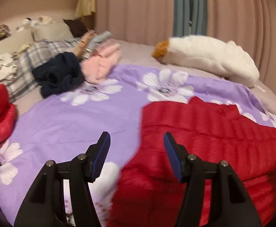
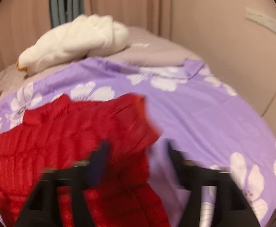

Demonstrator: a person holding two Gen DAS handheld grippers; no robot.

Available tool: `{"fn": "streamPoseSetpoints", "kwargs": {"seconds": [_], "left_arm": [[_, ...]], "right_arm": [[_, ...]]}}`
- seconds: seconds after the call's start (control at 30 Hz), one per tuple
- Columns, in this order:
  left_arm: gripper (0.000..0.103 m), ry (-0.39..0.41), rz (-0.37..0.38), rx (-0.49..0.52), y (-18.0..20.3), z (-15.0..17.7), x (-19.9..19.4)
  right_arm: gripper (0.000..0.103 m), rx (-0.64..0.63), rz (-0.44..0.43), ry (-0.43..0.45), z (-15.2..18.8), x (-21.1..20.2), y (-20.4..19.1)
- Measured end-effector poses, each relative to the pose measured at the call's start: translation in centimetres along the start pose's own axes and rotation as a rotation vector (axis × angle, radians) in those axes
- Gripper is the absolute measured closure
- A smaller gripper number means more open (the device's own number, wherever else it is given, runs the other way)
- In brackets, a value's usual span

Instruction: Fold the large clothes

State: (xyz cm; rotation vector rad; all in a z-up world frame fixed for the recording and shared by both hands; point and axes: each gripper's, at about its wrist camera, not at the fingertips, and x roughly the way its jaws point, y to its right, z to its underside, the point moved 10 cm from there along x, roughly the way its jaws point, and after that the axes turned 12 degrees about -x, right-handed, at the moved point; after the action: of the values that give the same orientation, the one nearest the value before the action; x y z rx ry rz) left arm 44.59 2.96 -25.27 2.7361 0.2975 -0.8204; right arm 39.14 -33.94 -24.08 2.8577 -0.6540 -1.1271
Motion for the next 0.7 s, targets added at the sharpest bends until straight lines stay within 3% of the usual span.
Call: {"fn": "streamPoseSetpoints", "kwargs": {"seconds": [0.07, 0.1, 0.13, 0.17, 0.23, 0.37, 0.47, 0.5, 0.63, 0.7], "left_arm": [[0.044, -0.123, -0.021, -0.006, 0.4, 2.5, 3.5], [0.046, -0.185, -0.053, 0.007, 0.2, 4.4, 5.3], [0.046, -0.22, -0.081, 0.017, 0.0, 5.8, 6.6], [0.046, -0.251, -0.09, 0.004, -0.4, 7.3, 7.8], [0.045, -0.241, -0.075, -0.042, -0.9, 7.0, 7.8], [0.042, -0.252, -0.09, -0.062, -1.6, 6.5, 7.5], [0.043, -0.184, -0.086, -0.081, -2.9, 4.1, 3.4], [0.039, -0.144, -0.084, -0.097, -3.6, 3.0, 1.8], [0.007, 0.058, -0.054, -0.194, -7.1, -1.8, -6.8], [0.003, 0.092, -0.024, -0.227, -8.6, -2.2, -10.3]], "right_arm": [[0.008, -0.008, 0.047, 0.09, -0.3, -0.7, 0.1], [0.013, -0.022, 0.059, 0.083, 0.0, 0.0, 0.1], [0.022, -0.031, 0.085, 0.027, 0.8, 1.6, 0.2], [0.042, -0.048, 0.113, -0.047, 2.4, 3.6, 0.2], [0.045, -0.058, 0.079, -0.083, 3.9, 5.8, -0.9], [0.047, 0.101, -0.021, -0.117, 5.0, 6.8, -0.5], [0.047, 0.15, -0.031, -0.115, 4.3, 4.5, 0.7], [0.047, 0.15, -0.019, -0.093, 4.0, 3.2, 1.3], [0.047, 0.164, 0.084, 0.02, 2.7, -4.1, 5.2], [0.041, 0.2, 0.085, 0.065, 2.8, -7.9, 6.9]]}}
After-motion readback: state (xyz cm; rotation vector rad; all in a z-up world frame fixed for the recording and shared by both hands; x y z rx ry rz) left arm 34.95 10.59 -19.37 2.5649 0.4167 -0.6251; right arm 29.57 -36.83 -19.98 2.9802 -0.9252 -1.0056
